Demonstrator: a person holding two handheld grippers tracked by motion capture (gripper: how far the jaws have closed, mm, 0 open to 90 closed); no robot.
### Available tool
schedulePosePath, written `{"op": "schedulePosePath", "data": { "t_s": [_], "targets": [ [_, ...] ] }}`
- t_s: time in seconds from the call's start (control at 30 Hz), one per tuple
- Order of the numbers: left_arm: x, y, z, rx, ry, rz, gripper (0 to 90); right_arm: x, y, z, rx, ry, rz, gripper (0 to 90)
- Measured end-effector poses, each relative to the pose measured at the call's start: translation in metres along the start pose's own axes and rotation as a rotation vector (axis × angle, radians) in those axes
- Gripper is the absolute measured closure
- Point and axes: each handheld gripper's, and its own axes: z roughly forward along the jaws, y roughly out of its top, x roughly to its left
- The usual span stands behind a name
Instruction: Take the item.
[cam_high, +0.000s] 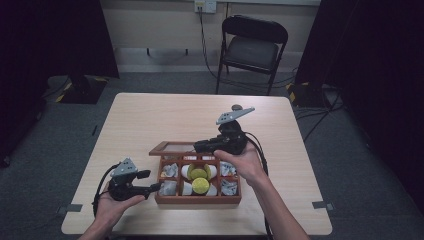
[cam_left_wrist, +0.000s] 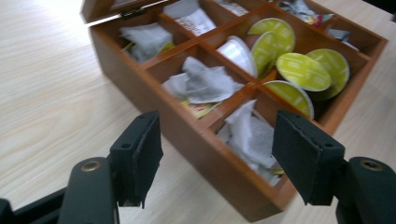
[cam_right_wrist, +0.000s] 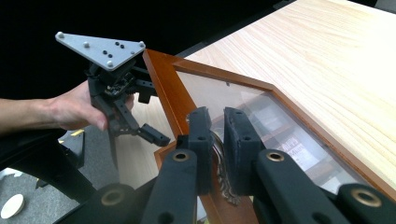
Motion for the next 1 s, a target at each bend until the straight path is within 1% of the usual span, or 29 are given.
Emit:
{"op": "schedulePosePath", "data": {
  "t_s": [0.1,0.17,0.4,0.47,0.5,0.53,0.57,0.63,0.7,0.77,0.8,0.83,0.87,0.9,0.93,0.97,1.0],
  "targets": [
    [-0.005,0.002,0.001,-0.004,-0.026,0.013,32.9,0.000,0.000,0.000,0.000,0.000,-0.001,81.7],
    [-0.008,0.005,0.002,-0.019,-0.048,0.028,32.8,0.000,0.000,0.000,0.001,0.001,0.000,81.7],
    [-0.017,0.012,0.005,-0.041,-0.077,0.048,30.2,0.000,0.000,0.000,0.001,0.000,0.000,81.7],
    [-0.019,0.015,0.006,-0.032,-0.102,0.063,29.4,0.000,0.001,0.000,0.001,0.000,0.000,81.7],
    [-0.020,0.016,0.007,-0.033,-0.107,0.068,29.1,0.000,0.001,0.000,0.001,0.000,0.000,81.7],
    [-0.024,0.018,0.008,-0.033,-0.111,0.090,28.5,0.000,0.001,0.000,0.001,0.000,0.001,81.7],
    [-0.024,0.018,0.008,-0.033,-0.111,0.090,28.5,0.000,0.001,0.000,0.001,0.000,0.001,81.7],
    [-0.028,0.021,0.010,-0.023,-0.127,0.117,28.5,0.000,0.001,0.000,0.002,0.000,0.001,81.7],
    [-0.032,0.024,0.012,-0.019,-0.136,0.133,28.5,0.000,0.001,0.000,0.003,-0.001,0.000,81.7],
    [-0.037,0.027,0.016,-0.011,-0.143,0.149,28.5,0.000,0.002,0.000,0.004,-0.001,0.000,81.8],
    [-0.039,0.030,0.021,-0.008,-0.157,0.149,28.5,-0.001,0.002,0.000,0.003,-0.001,0.000,81.7],
    [-0.039,0.030,0.021,-0.008,-0.157,0.149,28.5,-0.001,0.002,0.000,0.003,-0.001,0.000,81.7],
    [-0.043,0.033,0.026,-0.009,-0.166,0.160,28.5,-0.001,0.002,0.000,0.004,-0.001,0.000,81.8],
    [-0.043,0.033,0.026,-0.009,-0.166,0.160,28.5,-0.001,0.002,0.000,0.004,-0.001,0.000,81.8],
    [-0.045,0.035,0.029,0.001,-0.165,0.181,28.5,-0.001,0.002,0.000,0.004,0.000,0.001,81.7],
    [-0.046,0.036,0.031,0.010,-0.166,0.191,28.6,-0.001,0.002,0.000,0.003,0.001,0.001,81.8],
    [-0.046,0.037,0.034,0.017,-0.175,0.191,28.9,-0.001,0.002,0.000,0.003,0.003,0.001,81.8]
  ]
}}
